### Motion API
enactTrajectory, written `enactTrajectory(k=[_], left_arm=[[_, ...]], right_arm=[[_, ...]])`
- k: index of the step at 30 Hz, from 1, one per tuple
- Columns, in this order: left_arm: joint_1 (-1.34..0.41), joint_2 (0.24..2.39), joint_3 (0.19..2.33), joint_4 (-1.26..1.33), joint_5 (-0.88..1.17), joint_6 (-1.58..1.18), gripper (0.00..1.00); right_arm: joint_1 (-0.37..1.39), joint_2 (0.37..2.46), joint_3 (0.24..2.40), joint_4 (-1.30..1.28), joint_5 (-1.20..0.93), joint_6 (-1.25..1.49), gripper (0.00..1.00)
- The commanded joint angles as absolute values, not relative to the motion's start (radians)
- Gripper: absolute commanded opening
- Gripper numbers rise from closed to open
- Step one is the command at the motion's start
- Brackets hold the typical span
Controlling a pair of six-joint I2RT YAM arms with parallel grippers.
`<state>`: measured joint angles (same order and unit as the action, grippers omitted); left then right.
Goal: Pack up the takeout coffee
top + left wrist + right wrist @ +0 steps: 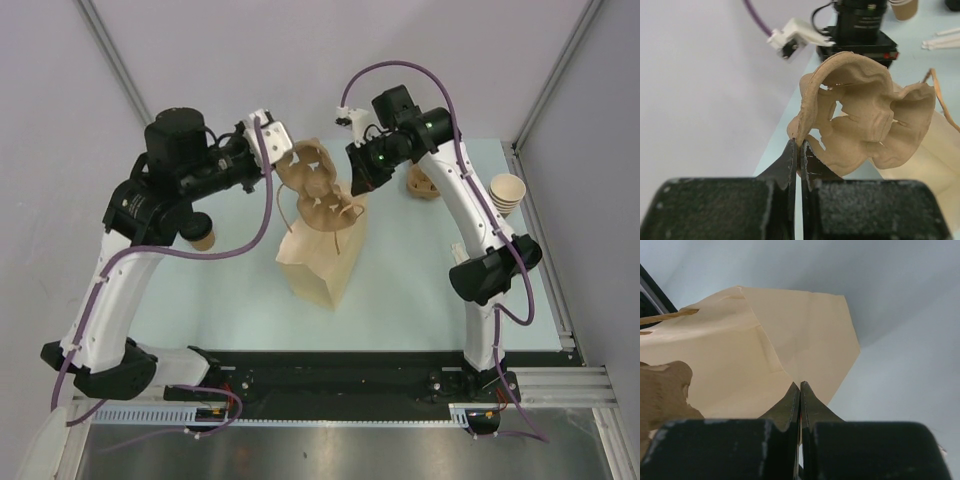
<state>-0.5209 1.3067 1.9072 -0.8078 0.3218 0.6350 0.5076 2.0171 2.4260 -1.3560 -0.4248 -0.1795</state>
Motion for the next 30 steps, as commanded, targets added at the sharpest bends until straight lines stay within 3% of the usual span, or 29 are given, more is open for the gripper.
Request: enactTrajectory(k=[1,11,22,30], left_arm=[[-0.583,1.308,1.919,-0.912,0.282,0.793,0.0],[-0.682,1.377,1.918,-1.055,0.238,0.899,0.0],[-0.775,1.279,1.594,-0.855,0.114,0.885,0.0],[-0.799,1.289,1.493,-0.796,0.112,0.873,0.0]], right_arm=[[0.522,1.997,2.467,-1.39,-0.425,-0.236,0.0],[0.592,1.99,2.456,-1.365,-0.423,-0.363,0.0],[0.6,1.977,2.439,-1.338,-0.459,-0.383,0.0],[0.594,1.965,2.421,-1.324,-0.505,-0.408,0.0]])
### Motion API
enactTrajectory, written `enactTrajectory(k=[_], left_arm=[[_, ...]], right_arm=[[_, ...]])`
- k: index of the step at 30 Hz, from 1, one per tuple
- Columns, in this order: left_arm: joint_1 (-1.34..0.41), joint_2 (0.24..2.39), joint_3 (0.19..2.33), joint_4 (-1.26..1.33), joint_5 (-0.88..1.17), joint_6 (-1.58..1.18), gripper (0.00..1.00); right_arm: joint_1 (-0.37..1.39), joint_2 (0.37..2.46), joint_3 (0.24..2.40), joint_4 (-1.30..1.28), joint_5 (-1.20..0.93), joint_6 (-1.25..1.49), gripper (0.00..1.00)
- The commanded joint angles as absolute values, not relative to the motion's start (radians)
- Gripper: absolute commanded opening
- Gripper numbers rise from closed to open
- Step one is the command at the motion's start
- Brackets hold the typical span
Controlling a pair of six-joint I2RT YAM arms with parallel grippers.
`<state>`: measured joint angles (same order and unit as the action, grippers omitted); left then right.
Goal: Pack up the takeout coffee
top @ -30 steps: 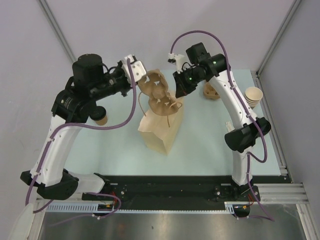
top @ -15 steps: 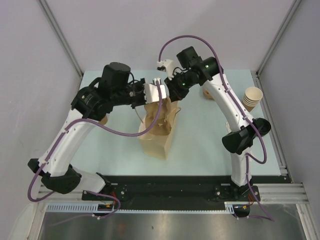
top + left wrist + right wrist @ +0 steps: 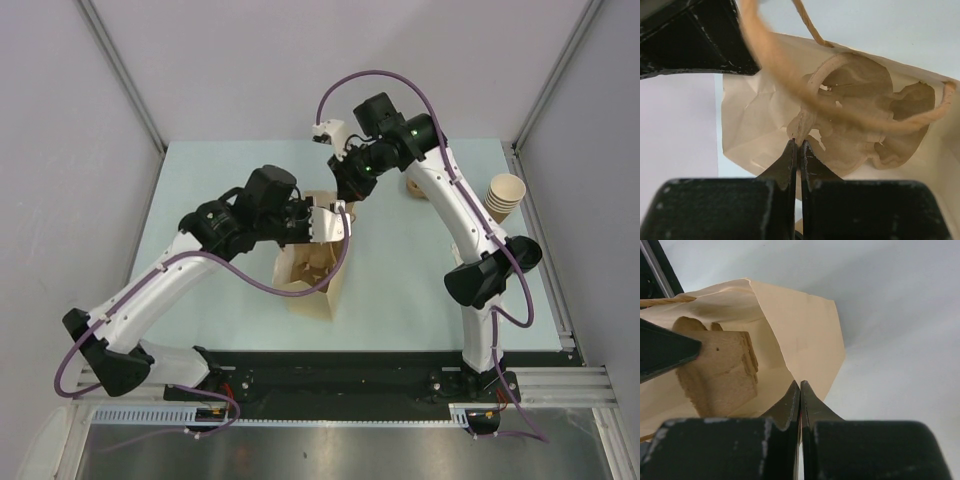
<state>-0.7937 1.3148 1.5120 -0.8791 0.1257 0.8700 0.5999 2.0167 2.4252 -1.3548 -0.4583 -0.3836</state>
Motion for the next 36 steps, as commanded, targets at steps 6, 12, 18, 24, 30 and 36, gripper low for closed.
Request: enactTrajectory(k=[6,12,18,24,30,36], left_arm=[[-0.799,1.302,1.415,-0.749,0.114,0.851,0.0],[-0.799,1.31,1.336,-0.698,0.106,0.839,0.0],[-0.799,1.305,1.275,-0.657,0.11,0.848,0.0],[-0.799,1.335,1.261,-0.666,0.117,0.839,0.0],[-0.795,1.381,1.267,-0.693,0.114,0.83,0.0],[-0.779,1.419,1.272,-0.687,0.112,0.824,0.0]], right_arm=[[0.58,1.936,2.365,-1.289,-0.564,-0.431,0.0],[0.569,1.925,2.336,-1.275,-0.6,-0.44,0.0],[0.563,1.922,2.321,-1.273,-0.632,-0.448,0.0],[0.552,1.916,2.31,-1.272,-0.652,-0.469,0.0],[0.538,1.921,2.309,-1.273,-0.673,-0.485,0.0],[0.531,1.921,2.306,-1.285,-0.689,-0.503,0.0]])
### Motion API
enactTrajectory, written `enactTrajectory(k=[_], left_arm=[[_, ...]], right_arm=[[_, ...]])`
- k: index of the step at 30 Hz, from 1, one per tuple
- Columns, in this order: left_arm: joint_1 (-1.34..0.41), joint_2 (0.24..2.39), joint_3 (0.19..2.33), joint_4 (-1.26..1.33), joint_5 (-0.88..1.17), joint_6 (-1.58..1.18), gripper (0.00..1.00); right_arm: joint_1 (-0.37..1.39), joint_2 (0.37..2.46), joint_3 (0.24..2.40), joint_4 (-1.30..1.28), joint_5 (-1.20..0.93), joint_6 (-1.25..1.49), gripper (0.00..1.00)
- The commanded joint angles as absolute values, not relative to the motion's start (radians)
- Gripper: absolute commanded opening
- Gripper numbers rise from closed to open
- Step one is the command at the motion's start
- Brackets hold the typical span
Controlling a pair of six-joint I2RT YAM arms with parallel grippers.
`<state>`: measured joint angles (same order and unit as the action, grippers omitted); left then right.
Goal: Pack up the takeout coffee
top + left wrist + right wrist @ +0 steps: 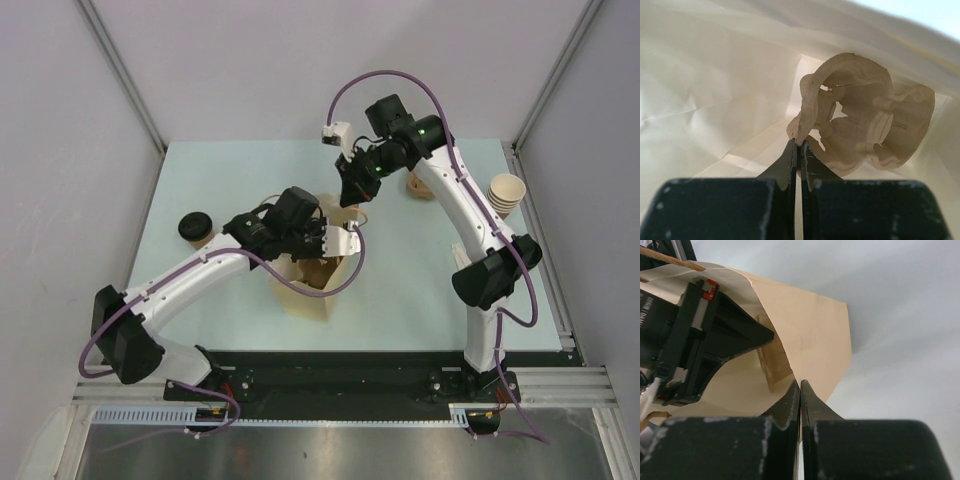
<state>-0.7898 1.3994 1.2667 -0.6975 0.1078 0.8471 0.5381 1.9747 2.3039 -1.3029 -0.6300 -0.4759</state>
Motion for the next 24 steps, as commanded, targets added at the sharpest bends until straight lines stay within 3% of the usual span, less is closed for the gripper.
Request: enactTrajectory(k=[1,17,21,24], left_arm=[[-0.778,1.422,1.272,-0.681,0.11,0.824,0.0],[-0.75,1.528,1.344,-0.749,0.14,0.828,0.0],[-0.75,1.532,1.376,-0.759,0.135,0.819,0.15],[-0.75,1.517,1.408,-0.755,0.129,0.808,0.36]], right_arm=[[0.531,1.921,2.306,-1.287,-0.692,-0.503,0.0],[0.518,1.924,2.301,-1.313,-0.715,-0.546,0.0],[0.514,1.924,2.301,-1.315,-0.716,-0.551,0.0],[0.511,1.924,2.299,-1.316,-0.718,-0.552,0.0]])
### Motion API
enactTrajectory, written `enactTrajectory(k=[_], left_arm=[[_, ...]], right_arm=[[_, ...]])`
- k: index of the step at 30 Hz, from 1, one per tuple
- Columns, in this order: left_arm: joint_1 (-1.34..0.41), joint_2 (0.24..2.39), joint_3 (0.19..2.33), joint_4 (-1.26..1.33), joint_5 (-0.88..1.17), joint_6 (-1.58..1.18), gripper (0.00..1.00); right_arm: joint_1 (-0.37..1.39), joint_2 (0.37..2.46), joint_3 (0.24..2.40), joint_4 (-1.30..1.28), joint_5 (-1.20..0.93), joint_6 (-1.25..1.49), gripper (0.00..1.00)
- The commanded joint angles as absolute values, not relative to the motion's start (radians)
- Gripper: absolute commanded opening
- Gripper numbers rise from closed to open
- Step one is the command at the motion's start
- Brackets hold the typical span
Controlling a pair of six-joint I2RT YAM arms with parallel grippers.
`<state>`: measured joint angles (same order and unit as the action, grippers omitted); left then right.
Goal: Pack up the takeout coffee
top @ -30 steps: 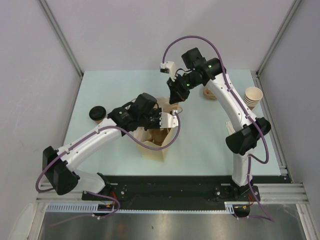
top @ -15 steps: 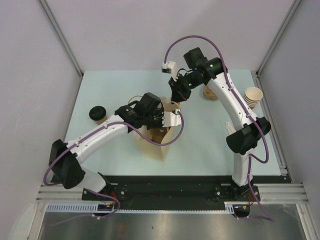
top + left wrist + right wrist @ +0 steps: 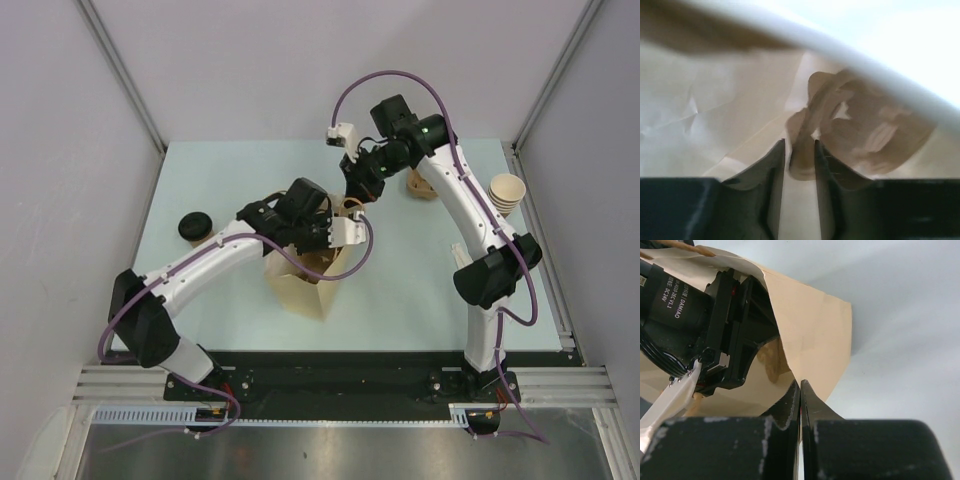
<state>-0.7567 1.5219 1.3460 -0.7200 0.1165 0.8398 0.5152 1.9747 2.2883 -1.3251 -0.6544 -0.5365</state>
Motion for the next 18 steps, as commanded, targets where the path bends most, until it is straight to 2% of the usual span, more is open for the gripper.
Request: enactTrajectory(k=[1,3,10,13,18], left_arm=[[-0.75,1.513,1.417,-0.753,0.13,0.801,0.4],[-0.752,1.497,1.442,-0.749,0.133,0.793,0.49],[-0.776,1.425,1.462,-0.695,0.137,0.761,0.64],[-0.778,1.404,1.476,-0.678,0.161,0.738,0.67],[-0.781,1.373,1.48,-0.658,0.189,0.683,0.66]], right_arm=[[0.509,1.925,2.298,-1.318,-0.718,-0.552,0.0],[0.506,1.925,2.296,-1.318,-0.718,-0.554,0.0],[0.505,1.93,2.296,-1.312,-0.715,-0.557,0.0],[0.505,1.928,2.296,-1.305,-0.71,-0.554,0.0],[0.505,1.919,2.293,-1.295,-0.701,-0.54,0.0]])
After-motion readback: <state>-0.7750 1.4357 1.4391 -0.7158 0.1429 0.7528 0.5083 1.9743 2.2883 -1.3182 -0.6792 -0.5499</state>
